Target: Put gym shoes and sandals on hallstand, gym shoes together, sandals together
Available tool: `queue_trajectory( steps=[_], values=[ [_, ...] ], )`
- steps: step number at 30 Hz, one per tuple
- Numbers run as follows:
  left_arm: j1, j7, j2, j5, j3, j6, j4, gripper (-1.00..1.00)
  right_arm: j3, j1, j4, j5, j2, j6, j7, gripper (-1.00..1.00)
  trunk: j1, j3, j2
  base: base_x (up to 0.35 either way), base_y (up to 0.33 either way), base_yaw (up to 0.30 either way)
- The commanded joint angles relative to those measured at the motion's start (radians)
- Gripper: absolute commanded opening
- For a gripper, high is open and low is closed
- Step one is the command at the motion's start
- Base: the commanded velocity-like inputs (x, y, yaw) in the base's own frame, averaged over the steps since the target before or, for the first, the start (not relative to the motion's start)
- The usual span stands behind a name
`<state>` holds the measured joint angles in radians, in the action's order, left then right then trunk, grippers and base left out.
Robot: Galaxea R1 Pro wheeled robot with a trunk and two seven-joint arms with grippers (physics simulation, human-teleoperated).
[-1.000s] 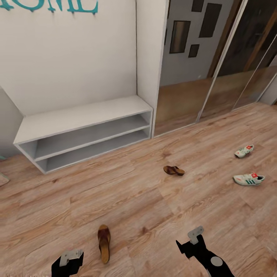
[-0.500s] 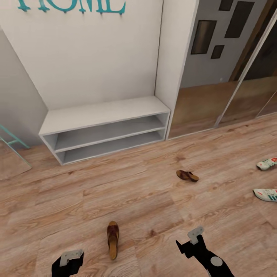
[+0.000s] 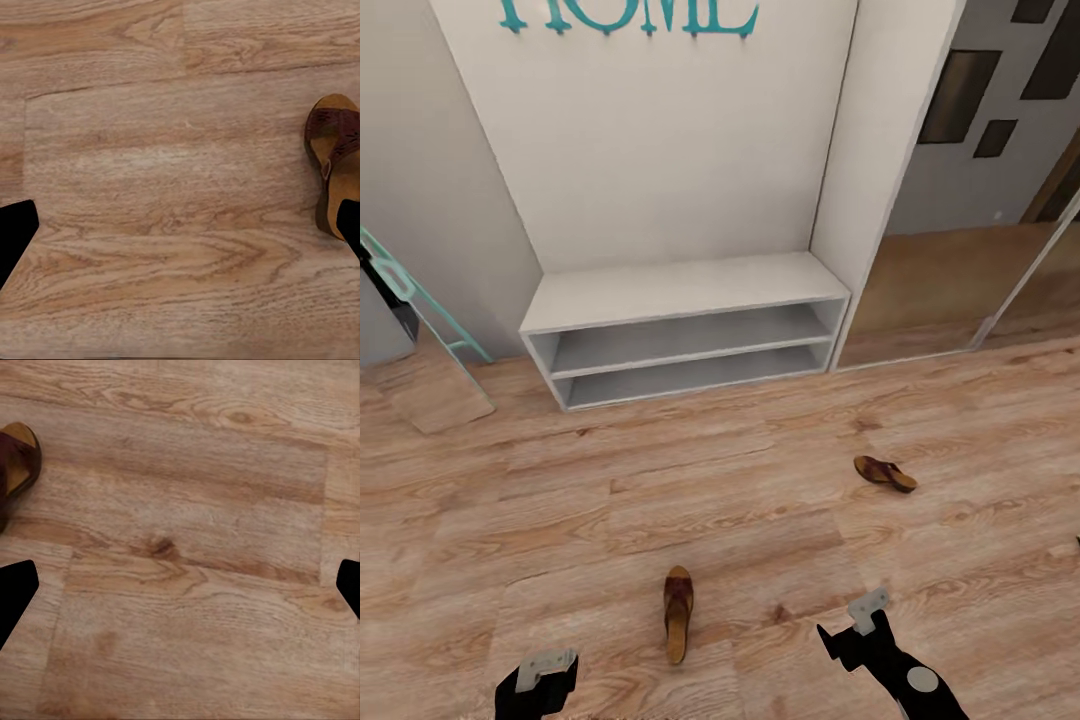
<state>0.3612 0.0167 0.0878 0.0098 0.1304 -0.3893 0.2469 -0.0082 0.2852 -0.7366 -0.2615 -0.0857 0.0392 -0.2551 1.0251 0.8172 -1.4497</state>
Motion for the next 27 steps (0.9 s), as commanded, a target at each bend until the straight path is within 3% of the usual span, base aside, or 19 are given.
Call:
queue_trajectory(
  steps=[1, 10, 16, 17, 21, 27],
  values=[
    [0.001, 0.002, 0.0, 0.001, 0.0, -0.003, -0.001, 1.0, -0.001, 0.0, 0.0, -0.009, 0.0, 0.004, -0.003, 1.0, 0.0, 0.001, 0.0, 0.0, 0.0, 0.274],
    [0.003, 0.002, -0.003, 0.0, 0.002, 0.001, 0.0, 1.0, -0.012, 0.0, -0.008, -0.007, -0.002, 0.003, -0.001, 1.0, 0.0, 0.009, 0.0, 0.0, 0.0, 0.245],
    [0.038, 0.001, -0.014, 0.001, -0.002, 0.012, 0.004, 1.0, -0.112, 0.0, -0.082, -0.007, -0.002, 0.001, -0.003, 1.0, 0.0, 0.012, 0.0, 0.0, 0.0, 0.092],
    [0.057, 0.0, -0.018, 0.001, -0.002, 0.017, 0.004, 1.0, -0.143, 0.0, -0.103, -0.006, -0.001, -0.001, -0.004, 1.0, 0.0, 0.012, 0.0, 0.0, 0.0, 0.029],
    [0.116, -0.001, -0.025, -0.001, -0.003, 0.059, 0.003, 1.0, -0.198, 0.0, -0.149, -0.005, -0.001, -0.019, -0.004, 1.0, 0.0, 0.012, 0.0, 0.0, 0.0, 0.017],
    [0.17, -0.003, -0.028, -0.004, -0.005, 0.169, 0.004, 1.0, -0.22, 0.002, -0.236, -0.002, 0.0, -0.117, -0.003, 1.0, 0.0, 0.012, 0.0, 0.0, 0.0, 0.005]
  ],
)
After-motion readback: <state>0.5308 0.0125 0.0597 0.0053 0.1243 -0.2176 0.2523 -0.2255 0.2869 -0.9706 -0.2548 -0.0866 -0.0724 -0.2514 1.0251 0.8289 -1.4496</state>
